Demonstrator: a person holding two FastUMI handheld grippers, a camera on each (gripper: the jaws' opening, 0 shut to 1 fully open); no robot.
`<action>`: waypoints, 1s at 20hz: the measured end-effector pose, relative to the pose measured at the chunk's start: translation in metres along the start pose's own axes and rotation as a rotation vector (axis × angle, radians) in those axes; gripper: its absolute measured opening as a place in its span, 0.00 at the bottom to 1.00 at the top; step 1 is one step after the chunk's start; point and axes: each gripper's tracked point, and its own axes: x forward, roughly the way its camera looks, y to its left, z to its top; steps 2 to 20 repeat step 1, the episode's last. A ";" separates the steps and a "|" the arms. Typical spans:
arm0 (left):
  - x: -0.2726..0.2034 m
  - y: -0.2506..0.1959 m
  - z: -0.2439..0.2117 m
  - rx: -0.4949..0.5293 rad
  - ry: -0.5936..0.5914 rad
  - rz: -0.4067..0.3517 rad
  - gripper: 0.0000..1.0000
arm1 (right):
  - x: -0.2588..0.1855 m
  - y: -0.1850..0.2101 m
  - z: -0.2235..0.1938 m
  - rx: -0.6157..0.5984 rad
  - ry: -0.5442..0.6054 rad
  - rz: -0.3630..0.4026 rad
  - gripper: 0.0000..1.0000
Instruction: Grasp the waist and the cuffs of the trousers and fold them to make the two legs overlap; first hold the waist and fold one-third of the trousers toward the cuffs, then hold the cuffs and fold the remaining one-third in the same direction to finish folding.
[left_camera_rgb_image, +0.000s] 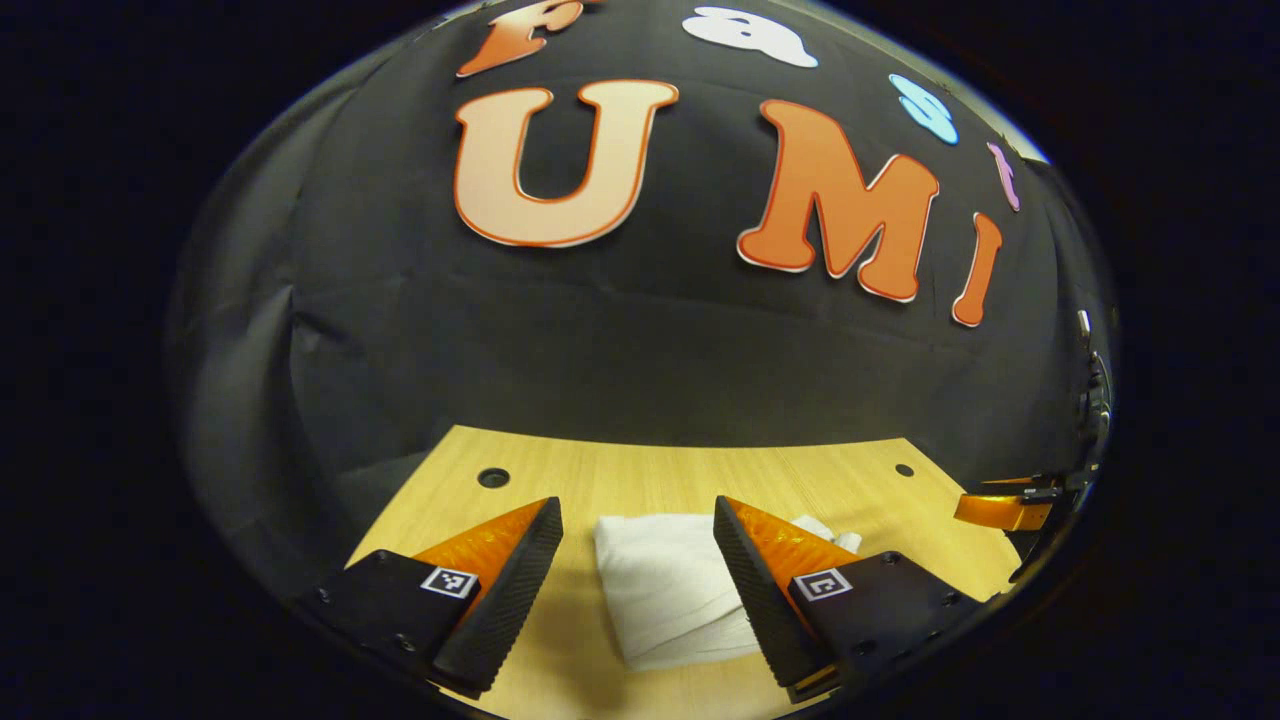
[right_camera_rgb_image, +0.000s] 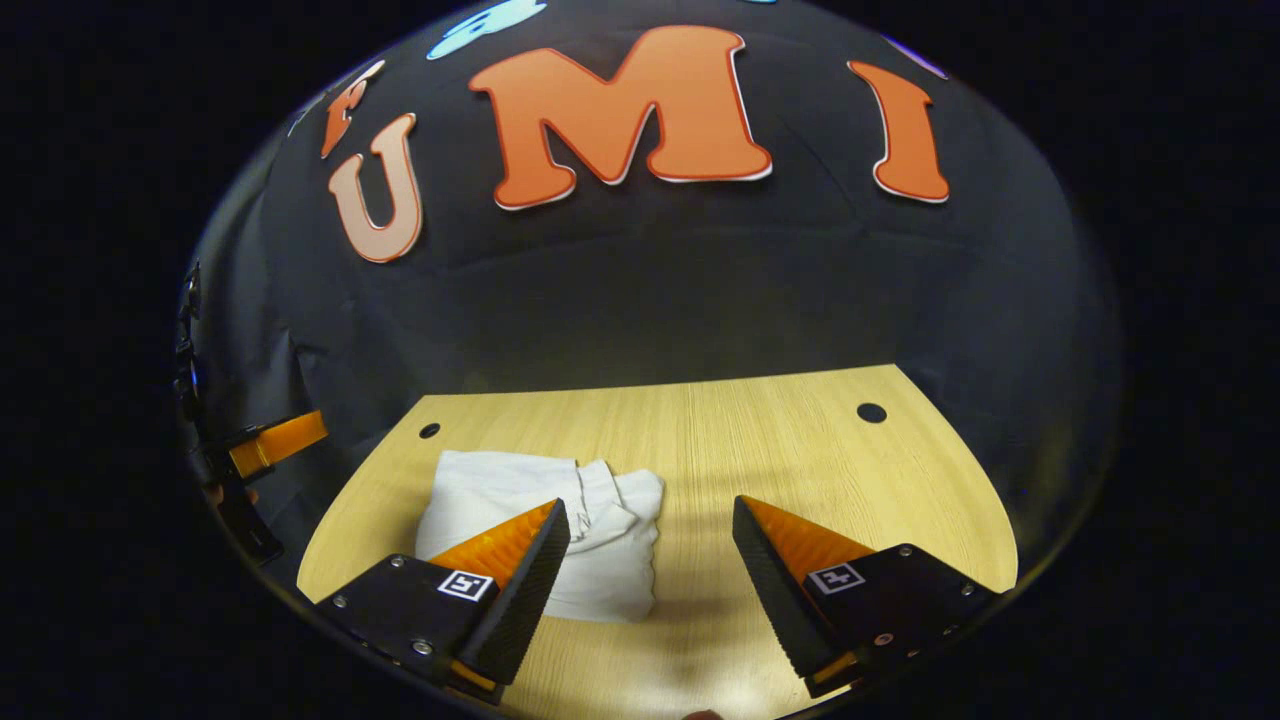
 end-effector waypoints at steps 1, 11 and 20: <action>0.003 0.001 -0.003 0.000 -0.018 0.010 0.99 | -0.003 0.005 0.005 -0.010 -0.027 0.004 0.98; 0.003 0.001 -0.003 0.000 -0.018 0.010 0.99 | -0.003 0.005 0.005 -0.010 -0.027 0.004 0.98; 0.003 0.001 -0.003 0.000 -0.018 0.010 0.99 | -0.003 0.005 0.005 -0.010 -0.027 0.004 0.98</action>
